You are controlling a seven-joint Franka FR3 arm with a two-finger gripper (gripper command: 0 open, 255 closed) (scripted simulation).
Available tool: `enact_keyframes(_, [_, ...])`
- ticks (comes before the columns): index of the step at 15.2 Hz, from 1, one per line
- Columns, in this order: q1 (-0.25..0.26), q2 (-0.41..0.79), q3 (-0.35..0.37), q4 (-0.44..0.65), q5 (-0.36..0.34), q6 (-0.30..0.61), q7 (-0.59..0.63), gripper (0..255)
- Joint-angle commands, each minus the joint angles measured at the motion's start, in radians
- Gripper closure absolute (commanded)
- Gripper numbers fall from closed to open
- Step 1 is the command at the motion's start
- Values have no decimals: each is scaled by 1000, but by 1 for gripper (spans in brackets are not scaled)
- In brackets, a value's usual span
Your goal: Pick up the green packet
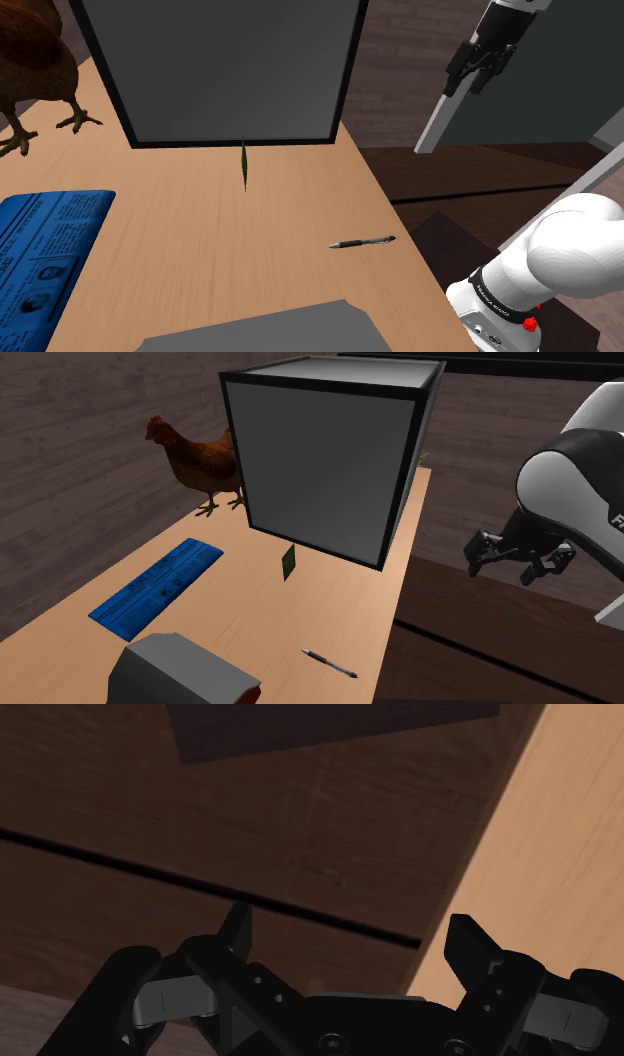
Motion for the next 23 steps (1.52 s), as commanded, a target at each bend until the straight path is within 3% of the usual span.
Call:
enact_keyframes(1, [0,0,0,0,0,0,0,0])
enact_keyframes(13, [56,234,251,126,117,80,321,0])
enact_keyframes(23, [83,545,438,374,100,116,598,0])
